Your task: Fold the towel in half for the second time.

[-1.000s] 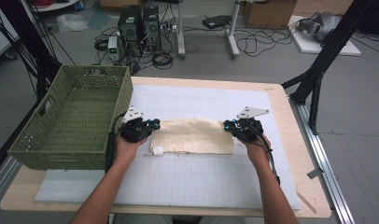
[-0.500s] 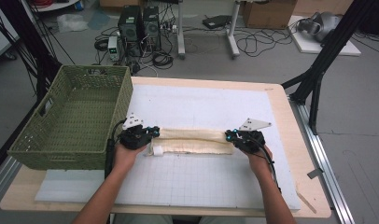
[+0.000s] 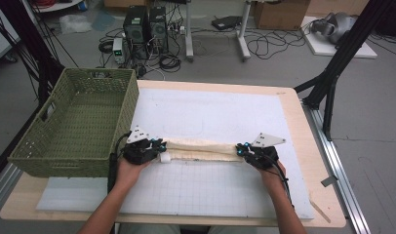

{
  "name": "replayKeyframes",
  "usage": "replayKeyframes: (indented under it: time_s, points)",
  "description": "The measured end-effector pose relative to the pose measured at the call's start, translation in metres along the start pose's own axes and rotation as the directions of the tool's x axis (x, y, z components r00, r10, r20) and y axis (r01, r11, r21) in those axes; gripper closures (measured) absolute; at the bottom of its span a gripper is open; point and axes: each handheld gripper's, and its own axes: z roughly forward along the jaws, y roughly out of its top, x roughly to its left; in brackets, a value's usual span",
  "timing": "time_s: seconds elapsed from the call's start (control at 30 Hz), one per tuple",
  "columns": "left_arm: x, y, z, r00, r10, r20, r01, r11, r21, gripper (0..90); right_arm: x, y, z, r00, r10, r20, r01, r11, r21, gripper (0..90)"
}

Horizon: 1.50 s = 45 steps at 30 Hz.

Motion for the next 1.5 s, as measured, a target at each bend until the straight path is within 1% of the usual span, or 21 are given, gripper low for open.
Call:
replayKeyframes:
  time_s: [0.03, 0.17, 0.27, 0.37, 0.47, 0.57, 0.6, 0.67, 0.73, 0.83, 0.9, 0.97, 1.0, 1.03, 1.1, 1.2, 1.23, 1.33, 1.37, 1.4, 1.5]
  points:
    - [0.000, 0.001, -0.002, 1.0000, -0.008, 0.005, 0.008, 1.0000, -0.005, 62.2, 0.001, 0.000, 0.000, 1.0000, -0.005, 0.002, 0.005, 1.000, 0.004, 83.1]
    - [-0.002, 0.009, -0.011, 0.9994, -0.035, 0.009, 0.035, 0.9966, -0.075, 54.6, 0.003, -0.001, -0.002, 0.9999, -0.012, 0.007, 0.012, 1.000, -0.001, 82.9]
    - [-0.002, 0.018, -0.019, 0.9989, -0.045, 0.015, 0.047, 0.9906, -0.128, 53.6, 0.004, -0.002, -0.002, 0.9998, -0.018, 0.010, 0.018, 1.000, 0.004, 82.8]
    - [-0.004, 0.023, -0.019, 0.9987, -0.043, 0.026, 0.046, 0.9894, -0.138, 55.6, 0.006, -0.002, -0.002, 0.9997, -0.024, 0.008, 0.024, 1.000, 0.010, 82.6]
    - [-0.008, 0.020, -0.009, 0.9984, -0.022, 0.052, 0.026, 0.9964, -0.080, 63.6, 0.008, -0.002, -0.002, 0.9994, -0.034, 0.009, 0.034, 0.999, 0.017, 81.8]
    - [-0.012, 0.013, 0.004, 0.9984, -0.015, 0.055, 0.017, 0.9995, -0.027, 68.1, 0.009, -0.003, -0.003, 0.9993, -0.035, 0.011, 0.035, 0.999, 0.023, 80.0]
    - [-0.012, 0.011, 0.008, 0.9983, -0.015, 0.056, 0.015, 0.9999, 0.008, 69.3, 0.009, -0.003, -0.004, 0.9992, -0.037, 0.013, 0.036, 0.999, 0.020, 78.7]
    - [-0.013, 0.010, 0.012, 0.9990, -0.009, 0.045, 0.007, 0.9992, 0.039, 70.1, 0.008, -0.003, -0.008, 0.9996, -0.026, 0.014, 0.026, 1.000, 0.015, 76.1]
    - [-0.013, 0.009, 0.013, 0.9997, -0.002, 0.025, 0.000, 0.9988, 0.049, 70.9, 0.007, -0.003, -0.013, 0.9999, -0.005, 0.012, 0.005, 1.000, -0.004, 71.5]
    - [-0.012, 0.008, 0.014, 0.9999, 0.002, 0.012, -0.003, 0.9974, 0.072, 71.4, 0.004, -0.001, -0.024, 0.9992, 0.039, 0.009, -0.039, 0.998, -0.053, 65.1]
    - [-0.010, 0.007, 0.014, 0.9999, 0.010, 0.008, -0.011, 0.9950, 0.099, 72.0, 0.002, 0.003, -0.033, 0.9962, 0.087, 0.005, -0.086, 0.991, -0.103, 62.5]
    - [-0.011, 0.006, 0.016, 0.9999, 0.010, 0.005, -0.010, 0.9934, 0.115, 72.7, 0.000, 0.008, -0.042, 0.9917, 0.128, 0.005, -0.126, 0.979, -0.163, 60.5]
    - [-0.011, 0.006, 0.016, 0.9999, 0.012, 0.003, -0.012, 0.9925, 0.121, 72.7, -0.001, 0.010, -0.044, 0.9889, 0.148, -0.003, -0.146, 0.972, -0.186, 60.2]
    - [-0.011, 0.006, 0.016, 0.9999, 0.016, 0.003, -0.017, 0.9919, 0.126, 72.9, 0.000, 0.013, -0.045, 0.9879, 0.155, -0.007, -0.154, 0.969, -0.193, 60.2]
    - [-0.012, 0.005, 0.018, 0.9997, 0.023, 0.003, -0.023, 0.9908, 0.133, 73.3, 0.004, 0.017, -0.041, 0.9881, 0.153, -0.015, -0.154, 0.973, -0.173, 60.7]
    - [-0.013, 0.004, 0.019, 0.9997, 0.024, 0.000, -0.024, 0.9894, 0.143, 73.9, 0.014, 0.015, -0.021, 0.9908, 0.130, -0.036, -0.132, 0.989, -0.069, 64.6]
    - [-0.013, 0.004, 0.019, 0.9996, 0.030, 0.001, -0.029, 0.9879, 0.152, 74.0, 0.016, 0.013, -0.015, 0.9915, 0.126, -0.032, -0.127, 0.991, -0.033, 66.4]
    - [-0.013, 0.003, 0.019, 0.9996, 0.027, -0.005, -0.027, 0.9887, 0.148, 75.0, 0.018, 0.006, -0.003, 0.9914, 0.126, -0.035, -0.125, 0.992, 0.029, 69.8]
    - [-0.012, 0.001, 0.018, 0.9996, 0.029, -0.008, -0.027, 0.9896, 0.141, 75.6, 0.018, 0.004, -0.001, 0.9916, 0.124, -0.035, -0.123, 0.992, 0.041, 70.4]
    - [-0.011, -0.001, 0.019, 0.9998, 0.020, -0.009, -0.018, 0.9874, 0.157, 76.4, 0.018, 0.003, -0.001, 0.9917, 0.124, -0.035, -0.122, 0.991, 0.051, 70.9]
    - [-0.011, -0.004, 0.019, 0.9997, 0.023, -0.011, -0.021, 0.9905, 0.136, 77.7, 0.019, -0.002, 0.002, 0.9934, 0.111, -0.028, -0.108, 0.990, 0.092, 71.5]
